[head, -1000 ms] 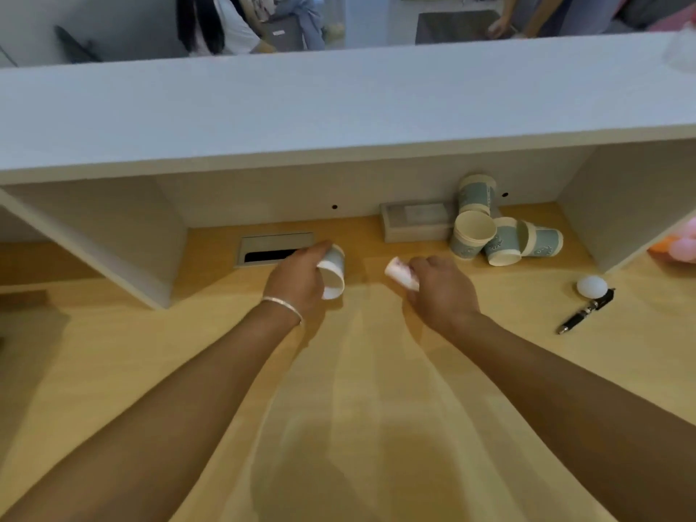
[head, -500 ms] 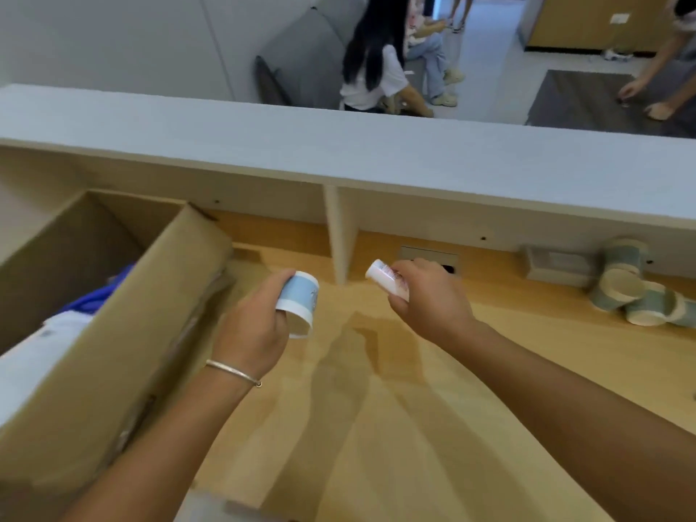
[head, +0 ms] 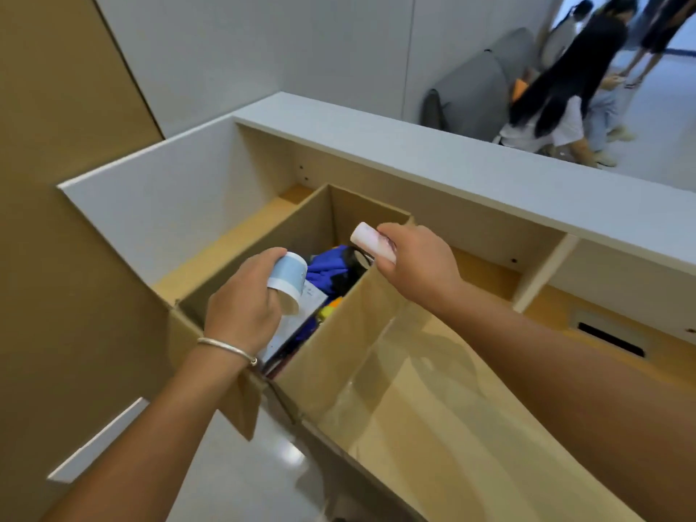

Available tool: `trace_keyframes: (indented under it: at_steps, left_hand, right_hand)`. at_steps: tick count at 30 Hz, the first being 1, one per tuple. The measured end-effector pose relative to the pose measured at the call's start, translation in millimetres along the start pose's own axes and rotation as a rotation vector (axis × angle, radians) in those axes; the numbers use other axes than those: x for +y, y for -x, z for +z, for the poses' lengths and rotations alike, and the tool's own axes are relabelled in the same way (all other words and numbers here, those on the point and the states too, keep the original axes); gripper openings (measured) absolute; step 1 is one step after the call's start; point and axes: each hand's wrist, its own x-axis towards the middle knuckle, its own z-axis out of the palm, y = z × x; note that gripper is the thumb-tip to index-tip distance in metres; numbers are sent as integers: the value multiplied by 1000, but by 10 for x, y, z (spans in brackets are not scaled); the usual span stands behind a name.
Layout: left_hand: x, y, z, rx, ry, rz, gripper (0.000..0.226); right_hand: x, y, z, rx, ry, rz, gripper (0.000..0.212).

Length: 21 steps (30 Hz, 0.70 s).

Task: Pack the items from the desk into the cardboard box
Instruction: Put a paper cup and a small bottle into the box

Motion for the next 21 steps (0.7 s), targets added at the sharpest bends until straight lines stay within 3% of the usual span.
trace_keyframes:
  at_steps: [3, 8, 15, 21]
  left_hand:
    - [-182, -120, -52, -44, 20, -18, 56]
    - [-224, -192, 3, -202, 35, -21, 68]
    - [247, -80, 335, -117, 92, 185, 60]
    - [1068, -46, 953, -232, 101, 399, 61]
  right_hand:
    - [-218, -276, 73, -16, -1, -18, 34]
    - [-210, -365, 143, -6, -30, 34, 49]
    - [568, 359, 126, -1, 55, 142, 45]
    - [1380, 1132, -204, -5, 116, 292, 46]
